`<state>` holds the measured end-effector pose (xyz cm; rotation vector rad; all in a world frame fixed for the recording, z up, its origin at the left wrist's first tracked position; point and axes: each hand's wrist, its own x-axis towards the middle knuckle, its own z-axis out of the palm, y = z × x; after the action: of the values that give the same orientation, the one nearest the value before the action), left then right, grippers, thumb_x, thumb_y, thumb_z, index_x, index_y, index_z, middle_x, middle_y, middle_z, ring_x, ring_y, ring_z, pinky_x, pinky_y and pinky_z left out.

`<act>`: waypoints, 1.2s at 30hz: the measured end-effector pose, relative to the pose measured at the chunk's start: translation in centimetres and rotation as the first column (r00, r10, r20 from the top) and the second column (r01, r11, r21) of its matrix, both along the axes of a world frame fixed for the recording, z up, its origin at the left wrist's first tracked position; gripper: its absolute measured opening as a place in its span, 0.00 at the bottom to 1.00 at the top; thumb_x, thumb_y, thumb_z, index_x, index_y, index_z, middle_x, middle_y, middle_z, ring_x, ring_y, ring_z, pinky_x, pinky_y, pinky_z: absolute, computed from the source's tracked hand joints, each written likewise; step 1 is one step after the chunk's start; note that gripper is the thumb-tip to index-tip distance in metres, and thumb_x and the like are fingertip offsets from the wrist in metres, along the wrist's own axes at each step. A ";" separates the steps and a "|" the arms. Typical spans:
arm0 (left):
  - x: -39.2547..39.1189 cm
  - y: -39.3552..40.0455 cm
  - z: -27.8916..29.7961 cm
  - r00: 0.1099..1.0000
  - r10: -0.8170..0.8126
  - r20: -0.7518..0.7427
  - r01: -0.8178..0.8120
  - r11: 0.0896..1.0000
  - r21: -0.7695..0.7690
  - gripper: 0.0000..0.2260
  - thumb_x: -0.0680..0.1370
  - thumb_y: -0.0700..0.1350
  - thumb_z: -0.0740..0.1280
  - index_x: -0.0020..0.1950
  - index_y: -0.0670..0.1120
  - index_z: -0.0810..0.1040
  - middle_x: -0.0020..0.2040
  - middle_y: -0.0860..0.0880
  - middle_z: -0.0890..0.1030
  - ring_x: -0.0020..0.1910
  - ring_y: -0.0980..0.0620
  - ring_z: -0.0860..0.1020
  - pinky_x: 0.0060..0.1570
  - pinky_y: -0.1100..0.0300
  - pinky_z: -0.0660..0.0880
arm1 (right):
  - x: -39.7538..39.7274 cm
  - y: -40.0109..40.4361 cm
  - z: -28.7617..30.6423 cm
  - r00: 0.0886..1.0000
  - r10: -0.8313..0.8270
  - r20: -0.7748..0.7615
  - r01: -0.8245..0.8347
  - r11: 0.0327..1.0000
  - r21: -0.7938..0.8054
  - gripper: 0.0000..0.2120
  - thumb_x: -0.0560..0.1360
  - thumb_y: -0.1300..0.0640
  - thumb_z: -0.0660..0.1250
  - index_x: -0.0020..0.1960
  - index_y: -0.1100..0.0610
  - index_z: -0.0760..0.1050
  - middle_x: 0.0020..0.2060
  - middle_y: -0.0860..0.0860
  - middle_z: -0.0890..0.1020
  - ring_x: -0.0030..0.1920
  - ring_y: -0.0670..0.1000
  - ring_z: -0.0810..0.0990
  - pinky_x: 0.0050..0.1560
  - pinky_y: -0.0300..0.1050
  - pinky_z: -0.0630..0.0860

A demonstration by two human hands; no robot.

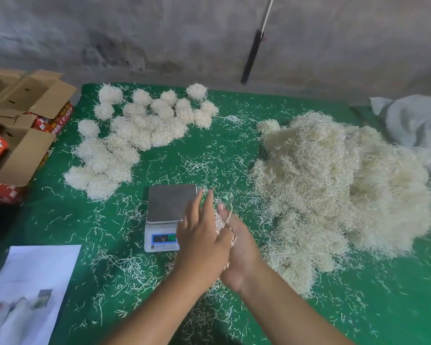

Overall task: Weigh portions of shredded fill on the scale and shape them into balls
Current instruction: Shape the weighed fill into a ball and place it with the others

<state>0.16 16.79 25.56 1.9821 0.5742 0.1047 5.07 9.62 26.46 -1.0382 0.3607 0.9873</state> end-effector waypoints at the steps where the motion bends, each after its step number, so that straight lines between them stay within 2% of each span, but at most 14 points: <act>1: -0.3 0.1 0.7 1.000 0.011 -0.024 -0.016 0.977 -0.214 0.35 0.80 0.59 0.65 0.80 0.74 0.47 0.80 0.70 0.47 0.81 0.57 0.51 0.79 0.44 0.55 | 0.6 -0.3 0.1 0.999 -0.001 0.032 0.003 0.998 -0.060 0.31 0.72 0.35 0.74 0.70 0.49 0.81 0.68 0.57 0.82 0.71 0.61 0.79 0.77 0.67 0.66; 5: -1.4 0.5 3.2 0.971 0.139 -0.195 -0.239 0.539 -0.808 0.28 0.69 0.70 0.73 0.68 0.63 0.79 0.68 0.59 0.77 0.59 0.58 0.79 0.67 0.39 0.69 | 3.3 -1.5 1.5 0.986 0.008 0.169 0.026 0.980 -0.199 0.14 0.80 0.41 0.68 0.60 0.44 0.85 0.55 0.53 0.78 0.57 0.56 0.76 0.57 0.61 0.72; 8: -1.5 0.5 2.5 0.910 0.066 -0.408 -0.412 0.060 -0.909 0.35 0.79 0.69 0.63 0.77 0.47 0.71 0.66 0.36 0.76 0.56 0.38 0.80 0.66 0.24 0.66 | 3.9 -2.0 2.3 0.933 0.103 0.344 -0.006 0.962 -0.272 0.08 0.81 0.40 0.66 0.52 0.37 0.84 0.43 0.47 0.74 0.43 0.50 0.74 0.47 0.55 0.75; 10: -1.7 -0.1 3.2 0.892 0.083 -0.445 -0.434 -0.120 -0.893 0.35 0.82 0.65 0.62 0.83 0.47 0.58 0.72 0.34 0.68 0.57 0.31 0.81 0.54 0.22 0.73 | 3.4 -1.8 1.9 0.790 0.227 0.569 -0.019 0.937 -0.348 0.06 0.82 0.46 0.66 0.53 0.41 0.83 0.35 0.53 0.79 0.28 0.46 0.68 0.31 0.53 0.77; 12: -1.2 -0.3 3.5 0.908 0.173 -0.381 -0.363 -0.129 -0.923 0.17 0.86 0.54 0.62 0.75 0.54 0.75 0.67 0.35 0.77 0.51 0.32 0.85 0.39 0.28 0.80 | 2.6 -1.4 1.1 0.633 0.336 0.698 -0.096 0.928 -0.360 0.12 0.82 0.48 0.64 0.61 0.34 0.78 0.39 0.50 0.85 0.25 0.43 0.68 0.26 0.41 0.70; 14: -0.7 -0.4 3.6 0.872 0.289 -0.395 -0.397 -0.055 -0.916 0.15 0.85 0.50 0.64 0.49 0.50 0.89 0.53 0.37 0.87 0.45 0.37 0.87 0.44 0.30 0.81 | 1.9 -1.4 -0.6 0.424 0.508 0.750 -0.211 0.861 -0.464 0.25 0.82 0.46 0.61 0.77 0.30 0.65 0.64 0.45 0.82 0.48 0.37 0.81 0.52 0.36 0.79; 16: -0.3 -0.2 3.3 0.800 0.411 -0.437 -0.470 -0.023 -0.882 0.12 0.82 0.55 0.69 0.49 0.47 0.84 0.55 0.40 0.86 0.52 0.38 0.86 0.57 0.30 0.78 | 2.1 -1.5 -2.1 0.164 0.667 0.727 -0.204 0.744 -0.636 0.35 0.83 0.43 0.59 0.86 0.38 0.47 0.84 0.41 0.55 0.80 0.33 0.54 0.80 0.39 0.52; 18: -0.2 -0.1 3.6 0.779 0.464 -0.421 -0.498 0.050 -0.866 0.13 0.78 0.57 0.74 0.55 0.50 0.79 0.58 0.46 0.82 0.56 0.43 0.83 0.58 0.38 0.78 | 2.3 -1.8 -2.8 0.097 0.704 0.704 -0.200 0.707 -0.679 0.40 0.84 0.43 0.60 0.87 0.45 0.39 0.85 0.42 0.45 0.83 0.40 0.42 0.84 0.47 0.44; 20: -0.3 -0.3 3.3 0.779 0.490 -0.390 -0.521 0.162 -0.838 0.11 0.76 0.51 0.78 0.55 0.52 0.82 0.55 0.50 0.80 0.52 0.49 0.81 0.48 0.46 0.77 | 2.5 -2.1 -3.1 0.124 0.724 0.678 -0.254 0.684 -0.684 0.42 0.85 0.43 0.63 0.87 0.48 0.39 0.86 0.45 0.45 0.84 0.44 0.44 0.85 0.50 0.49; 22: -0.7 -0.3 2.6 0.783 0.504 -0.365 -0.545 0.272 -0.793 0.05 0.76 0.44 0.77 0.50 0.50 0.86 0.49 0.48 0.83 0.46 0.51 0.83 0.47 0.49 0.76 | 2.6 -2.6 -2.9 0.154 0.700 0.697 -0.319 0.703 -0.636 0.39 0.83 0.44 0.67 0.84 0.36 0.46 0.82 0.37 0.53 0.81 0.35 0.51 0.82 0.37 0.54; 25: -1.0 0.0 1.8 0.795 0.511 -0.327 -0.550 0.378 -0.745 0.10 0.77 0.41 0.71 0.56 0.50 0.84 0.53 0.41 0.84 0.54 0.44 0.83 0.64 0.41 0.73 | 2.4 -2.7 -2.3 0.177 0.709 0.682 -0.330 0.696 -0.638 0.39 0.80 0.45 0.73 0.82 0.34 0.53 0.79 0.35 0.59 0.79 0.37 0.58 0.77 0.30 0.51; 28: -1.4 0.1 1.7 0.747 0.572 -0.339 -0.584 0.322 -0.745 0.11 0.73 0.44 0.72 0.55 0.50 0.83 0.56 0.43 0.82 0.56 0.46 0.80 0.67 0.41 0.71 | 2.1 -2.6 -1.7 0.307 0.688 0.657 -0.362 0.723 -0.589 0.48 0.73 0.34 0.74 0.86 0.41 0.53 0.82 0.40 0.60 0.80 0.47 0.63 0.80 0.52 0.64; 33: -1.3 2.0 -0.1 0.673 0.620 -0.404 -0.534 0.028 -0.845 0.13 0.76 0.43 0.65 0.43 0.38 0.88 0.42 0.38 0.86 0.38 0.41 0.86 0.42 0.50 0.78 | 1.3 -2.7 -1.0 0.531 0.629 0.568 -0.505 0.773 -0.384 0.50 0.66 0.28 0.79 0.81 0.31 0.59 0.74 0.32 0.64 0.71 0.40 0.70 0.71 0.47 0.72; 36: -1.2 3.1 -1.2 0.653 0.690 -0.312 -0.548 0.146 -0.823 0.13 0.81 0.41 0.62 0.42 0.39 0.83 0.36 0.39 0.83 0.32 0.43 0.83 0.33 0.53 0.77 | 0.6 -2.4 -1.0 0.857 0.434 0.276 -0.435 0.898 -0.060 0.42 0.70 0.27 0.75 0.78 0.41 0.70 0.74 0.47 0.77 0.68 0.52 0.80 0.73 0.58 0.75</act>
<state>-1.07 19.84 24.37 0.5566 1.0810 0.3840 5.62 7.19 25.46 -1.2693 -0.1256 1.2182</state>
